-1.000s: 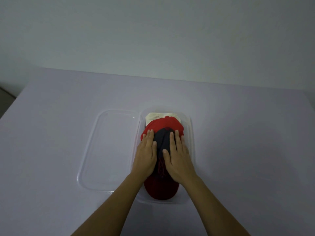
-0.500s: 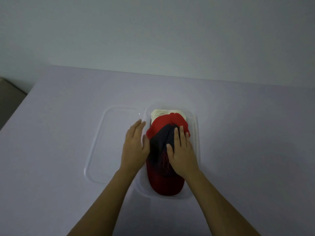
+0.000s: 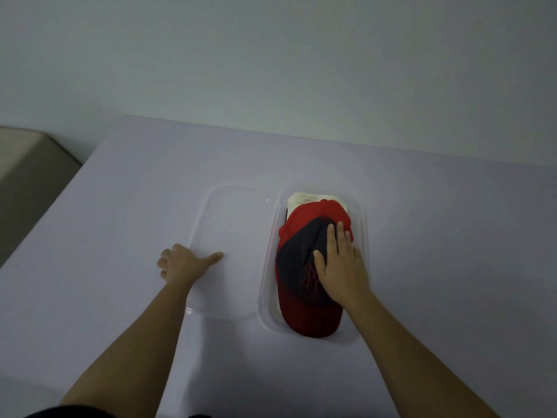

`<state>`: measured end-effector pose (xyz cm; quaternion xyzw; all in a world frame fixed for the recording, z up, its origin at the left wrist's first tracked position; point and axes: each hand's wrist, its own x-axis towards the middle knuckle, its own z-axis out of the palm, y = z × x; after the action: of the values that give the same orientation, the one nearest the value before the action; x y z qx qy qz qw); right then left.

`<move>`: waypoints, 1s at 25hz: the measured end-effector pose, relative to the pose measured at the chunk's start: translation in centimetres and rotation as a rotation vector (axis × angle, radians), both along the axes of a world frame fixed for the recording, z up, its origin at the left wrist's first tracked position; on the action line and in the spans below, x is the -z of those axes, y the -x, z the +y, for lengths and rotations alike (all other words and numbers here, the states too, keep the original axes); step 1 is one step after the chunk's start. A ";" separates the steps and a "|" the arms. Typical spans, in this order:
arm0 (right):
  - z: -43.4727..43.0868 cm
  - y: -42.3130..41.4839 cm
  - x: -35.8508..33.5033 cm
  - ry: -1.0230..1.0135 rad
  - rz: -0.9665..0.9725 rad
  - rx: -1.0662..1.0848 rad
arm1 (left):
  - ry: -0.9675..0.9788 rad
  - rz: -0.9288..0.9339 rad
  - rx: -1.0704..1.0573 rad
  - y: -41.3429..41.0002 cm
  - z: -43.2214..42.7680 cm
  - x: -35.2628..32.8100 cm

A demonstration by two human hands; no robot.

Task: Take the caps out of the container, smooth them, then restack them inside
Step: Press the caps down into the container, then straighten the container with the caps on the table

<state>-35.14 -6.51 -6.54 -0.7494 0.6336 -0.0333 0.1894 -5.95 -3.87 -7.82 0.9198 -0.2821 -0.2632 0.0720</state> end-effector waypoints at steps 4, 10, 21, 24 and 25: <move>0.1 0.2 -0.3 -0.018 -0.012 -0.007 | 0.321 0.178 -0.087 -1.1 -0.5 -4.0; 0.0 0.7 -1.0 -0.094 -0.187 0.003 | 0.636 -0.158 0.239 0.7 -2.6 -15.6; 0.3 2.6 -8.2 -0.223 -1.119 0.523 | 0.559 0.805 0.103 11.1 -0.7 -12.1; 1.7 3.4 -5.9 -0.167 -0.906 0.579 | 0.503 0.647 0.190 12.8 0.2 -8.9; 2.2 3.5 -5.0 -0.161 -0.880 0.586 | 0.505 0.567 0.228 13.3 0.5 -8.4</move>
<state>-38.65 -4.34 -1.49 -0.4392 0.6775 -0.3472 0.4771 -19.21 -3.40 0.54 0.7266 -0.4073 -0.4356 0.3412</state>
